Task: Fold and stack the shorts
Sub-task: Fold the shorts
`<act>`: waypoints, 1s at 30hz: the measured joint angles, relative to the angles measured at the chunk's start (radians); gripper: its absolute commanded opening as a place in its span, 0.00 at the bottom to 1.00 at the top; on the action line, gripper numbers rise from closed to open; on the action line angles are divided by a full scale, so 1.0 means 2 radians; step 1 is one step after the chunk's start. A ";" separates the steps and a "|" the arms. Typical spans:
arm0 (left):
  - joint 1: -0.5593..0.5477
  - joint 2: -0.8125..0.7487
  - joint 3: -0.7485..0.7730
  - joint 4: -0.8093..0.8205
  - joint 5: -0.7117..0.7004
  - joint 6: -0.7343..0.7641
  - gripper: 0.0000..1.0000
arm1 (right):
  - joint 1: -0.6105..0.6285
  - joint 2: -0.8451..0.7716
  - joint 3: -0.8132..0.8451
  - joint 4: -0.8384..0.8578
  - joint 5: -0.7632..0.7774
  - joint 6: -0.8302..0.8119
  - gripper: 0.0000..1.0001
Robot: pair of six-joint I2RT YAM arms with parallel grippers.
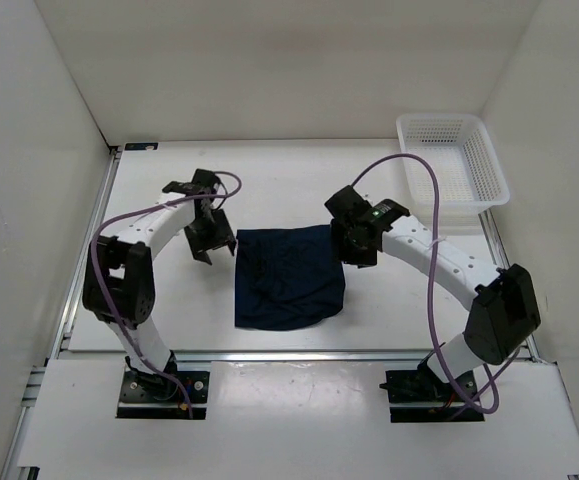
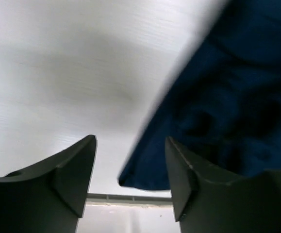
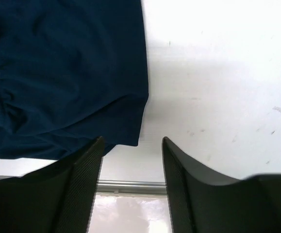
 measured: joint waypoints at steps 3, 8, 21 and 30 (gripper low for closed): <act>-0.050 -0.012 0.051 -0.021 -0.007 0.007 0.86 | -0.003 0.008 -0.012 0.004 -0.004 0.003 0.79; -0.139 -0.002 0.098 -0.036 -0.009 0.007 0.98 | -0.022 0.013 -0.013 0.017 -0.007 0.001 0.85; -0.174 0.093 0.101 -0.044 -0.010 -0.016 0.11 | -0.115 -0.052 -0.084 0.031 -0.015 -0.020 0.86; -0.150 0.006 0.086 -0.058 -0.013 -0.022 0.11 | -0.167 -0.072 -0.104 0.034 -0.019 -0.045 0.86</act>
